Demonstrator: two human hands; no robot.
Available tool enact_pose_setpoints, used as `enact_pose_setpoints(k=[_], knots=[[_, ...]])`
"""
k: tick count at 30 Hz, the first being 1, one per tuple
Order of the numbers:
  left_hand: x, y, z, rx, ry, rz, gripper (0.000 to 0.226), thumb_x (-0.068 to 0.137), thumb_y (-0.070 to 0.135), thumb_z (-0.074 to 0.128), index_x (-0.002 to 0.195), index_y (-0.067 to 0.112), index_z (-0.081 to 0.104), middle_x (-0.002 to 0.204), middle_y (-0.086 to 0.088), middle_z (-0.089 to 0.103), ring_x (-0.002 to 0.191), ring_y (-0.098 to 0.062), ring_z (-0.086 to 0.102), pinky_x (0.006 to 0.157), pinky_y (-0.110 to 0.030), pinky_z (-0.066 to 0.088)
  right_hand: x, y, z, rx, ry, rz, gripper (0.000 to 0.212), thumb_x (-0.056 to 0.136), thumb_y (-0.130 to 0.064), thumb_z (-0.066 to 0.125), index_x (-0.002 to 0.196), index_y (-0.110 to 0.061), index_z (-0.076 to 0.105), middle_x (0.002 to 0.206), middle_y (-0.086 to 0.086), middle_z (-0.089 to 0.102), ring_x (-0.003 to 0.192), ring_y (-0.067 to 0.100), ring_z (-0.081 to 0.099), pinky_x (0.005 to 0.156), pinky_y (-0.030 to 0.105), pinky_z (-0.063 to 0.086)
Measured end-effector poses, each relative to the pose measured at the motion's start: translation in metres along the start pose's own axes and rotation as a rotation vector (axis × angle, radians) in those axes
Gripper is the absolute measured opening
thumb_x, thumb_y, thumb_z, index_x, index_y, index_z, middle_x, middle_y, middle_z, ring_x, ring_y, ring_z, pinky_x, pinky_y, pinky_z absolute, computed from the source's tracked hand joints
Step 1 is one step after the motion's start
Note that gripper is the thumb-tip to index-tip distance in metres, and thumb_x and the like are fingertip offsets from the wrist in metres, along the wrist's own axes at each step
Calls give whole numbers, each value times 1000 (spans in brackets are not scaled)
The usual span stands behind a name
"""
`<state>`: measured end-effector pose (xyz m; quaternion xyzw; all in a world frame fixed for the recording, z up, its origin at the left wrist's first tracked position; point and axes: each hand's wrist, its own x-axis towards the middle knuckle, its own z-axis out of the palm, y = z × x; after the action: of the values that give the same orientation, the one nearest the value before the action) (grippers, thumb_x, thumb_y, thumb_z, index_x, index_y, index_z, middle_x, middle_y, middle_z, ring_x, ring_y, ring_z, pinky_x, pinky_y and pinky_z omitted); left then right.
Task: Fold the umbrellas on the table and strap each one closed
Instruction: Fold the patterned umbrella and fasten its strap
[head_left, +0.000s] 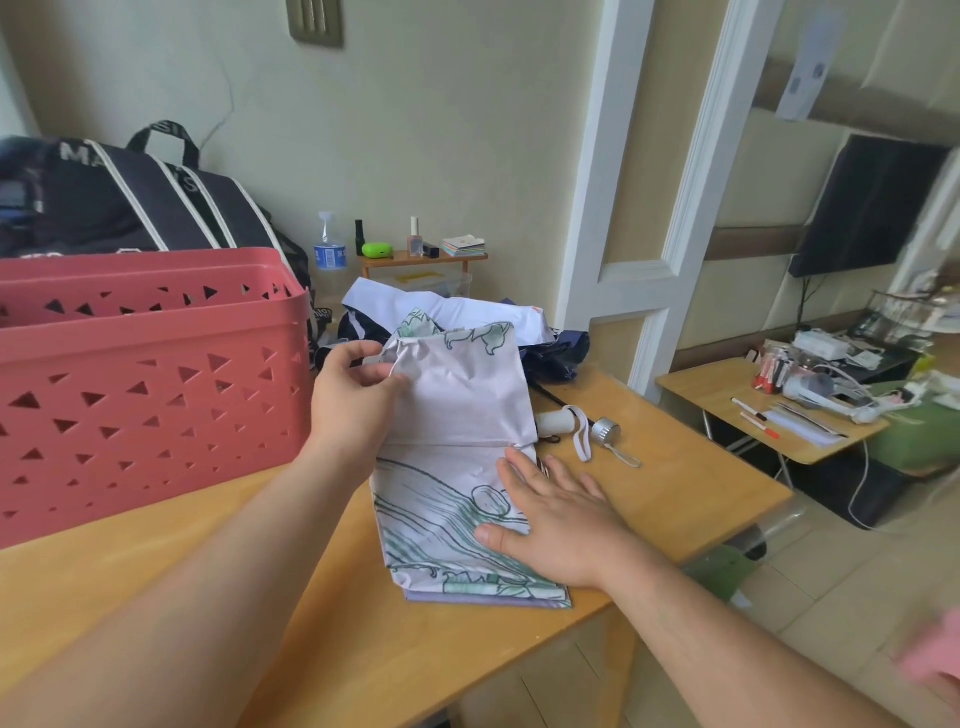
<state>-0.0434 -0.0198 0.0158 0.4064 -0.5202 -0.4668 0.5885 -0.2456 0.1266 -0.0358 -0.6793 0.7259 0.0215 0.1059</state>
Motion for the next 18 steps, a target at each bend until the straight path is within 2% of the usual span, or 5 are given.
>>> enact_pose_setpoints(k=[7,10,12,14,18], knots=[[-32,-6,-7,38,26,137,37,88,25,82,117,31,60,94,8,74,75,-9,63,72,-32,52,-5,2,5,70,172,-67,85,94,-84,23,165,-41,6,166,-26,-26,157,14,-21,129,48,0],[-41,-8,-13,60,32,206,32,90,32,81,114,34,59,96,10,76,83,-9,67,77,-33,54,-8,5,6,289,457,-95,60,102,-63,45,152,-32,49,169,-16,24,156,11,20,126,39,24],[-44,-6,-15,63,39,234,29,91,31,80,109,35,58,94,11,77,85,-9,70,79,-35,56,-9,4,1,395,771,-139,33,98,-47,58,119,-25,72,137,-14,63,124,10,59,102,40,51],[-48,-5,-15,88,43,245,27,90,29,80,105,33,58,93,13,77,87,-7,72,81,-37,58,-6,-2,-14,368,1033,-183,13,91,-32,67,97,-20,68,109,-9,64,95,17,63,79,42,55],[-52,-9,-16,134,24,271,17,91,24,80,99,26,66,93,16,76,91,-4,73,90,-40,60,3,-23,-53,230,1199,-231,44,80,-27,81,118,-19,62,122,7,49,112,32,52,98,40,44]])
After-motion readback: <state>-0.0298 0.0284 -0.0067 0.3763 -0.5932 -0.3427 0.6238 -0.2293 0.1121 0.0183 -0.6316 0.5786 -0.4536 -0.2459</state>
